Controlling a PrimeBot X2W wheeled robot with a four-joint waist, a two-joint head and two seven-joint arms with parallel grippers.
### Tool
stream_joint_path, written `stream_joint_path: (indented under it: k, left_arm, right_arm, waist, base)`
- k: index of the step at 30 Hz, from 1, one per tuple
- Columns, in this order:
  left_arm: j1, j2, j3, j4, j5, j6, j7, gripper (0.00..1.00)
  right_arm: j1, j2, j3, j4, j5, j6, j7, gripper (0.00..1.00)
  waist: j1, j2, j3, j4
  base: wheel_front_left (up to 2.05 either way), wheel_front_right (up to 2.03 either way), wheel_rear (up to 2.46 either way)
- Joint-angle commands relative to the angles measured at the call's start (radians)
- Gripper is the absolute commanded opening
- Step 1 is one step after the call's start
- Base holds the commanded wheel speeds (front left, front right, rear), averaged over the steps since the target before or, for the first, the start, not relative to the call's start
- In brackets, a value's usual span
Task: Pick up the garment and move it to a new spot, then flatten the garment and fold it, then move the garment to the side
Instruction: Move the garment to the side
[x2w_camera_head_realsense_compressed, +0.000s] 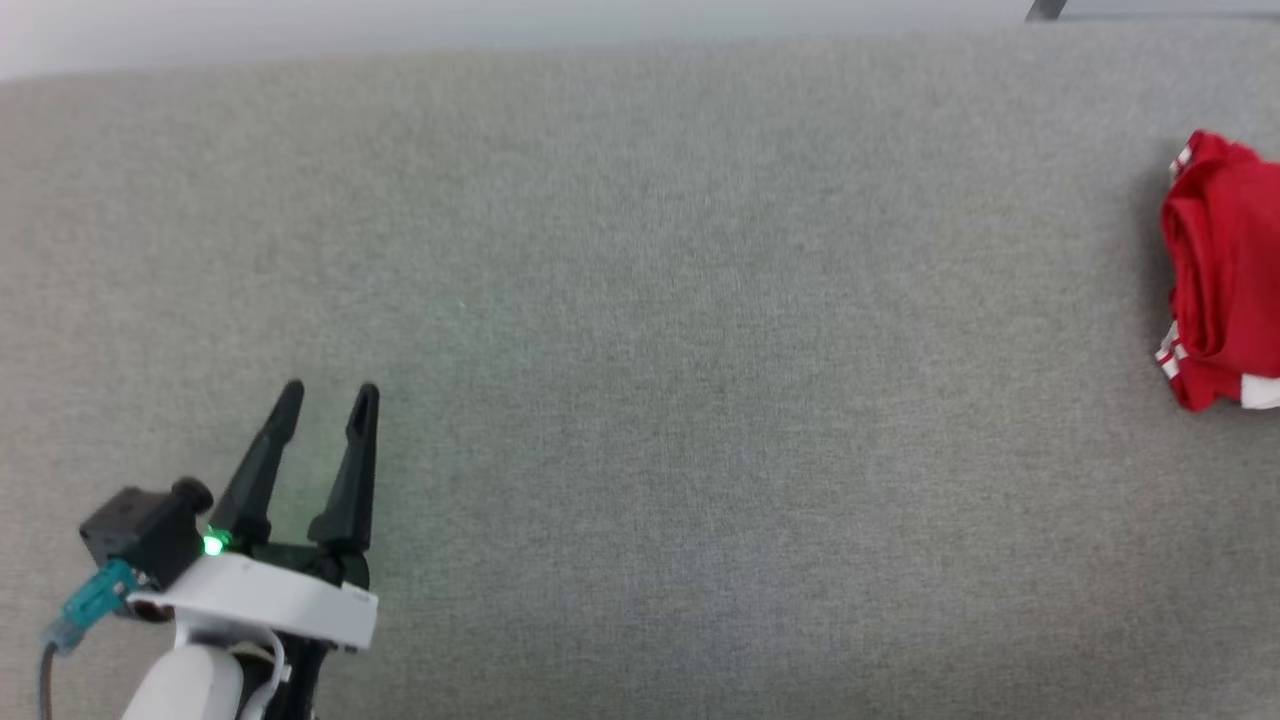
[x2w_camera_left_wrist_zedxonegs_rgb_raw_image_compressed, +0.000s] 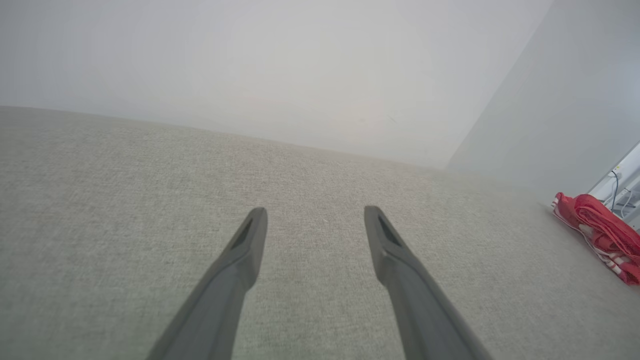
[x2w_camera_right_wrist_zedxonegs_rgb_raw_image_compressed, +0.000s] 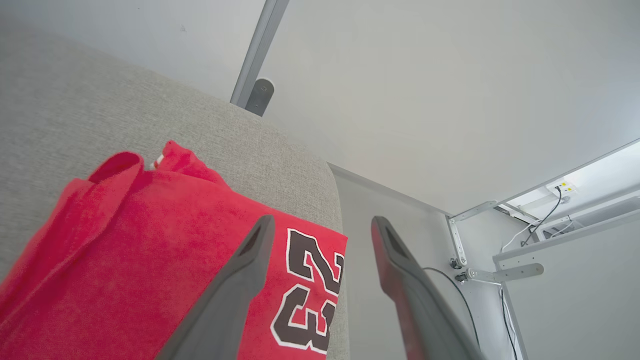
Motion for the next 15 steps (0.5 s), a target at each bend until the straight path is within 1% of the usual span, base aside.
stream_joint_path:
  k: [1,6,8,15]
  left_arm:
    - [0.023,-0.001,0.004,0.006,-0.002,-0.004,0.000,1.00]
    - [0.064,-0.006,0.016,0.016,-0.002,-0.004,0.000,1.00]
    - [0.072,-0.007,0.020,0.017,-0.002,-0.004,0.000,1.00]
    - [0.149,-0.011,0.048,0.028,0.004,0.005,0.000,1.00]
  right_arm:
    - [0.028,0.025,0.010,-0.007,0.010,-0.001,-0.023,1.00]
    - [0.077,0.082,0.006,-0.027,0.051,-0.001,-0.094,1.00]
    - [0.090,0.089,0.008,-0.031,0.051,-0.001,-0.107,1.00]
    - [0.212,0.162,-0.023,-0.098,0.103,-0.001,-0.182,1.00]
  waist:
    - [0.0000,0.0000,-0.064,0.004]
    - [0.0000,0.0000,-0.144,0.006]
    - [0.0000,0.0000,-0.161,0.007]
    - [0.0000,0.0000,-0.275,0.009]
  base:
    - [0.00,0.00,0.00]
    - [0.00,0.00,0.00]
    - [0.00,0.00,0.00]
    - [0.00,0.00,0.00]
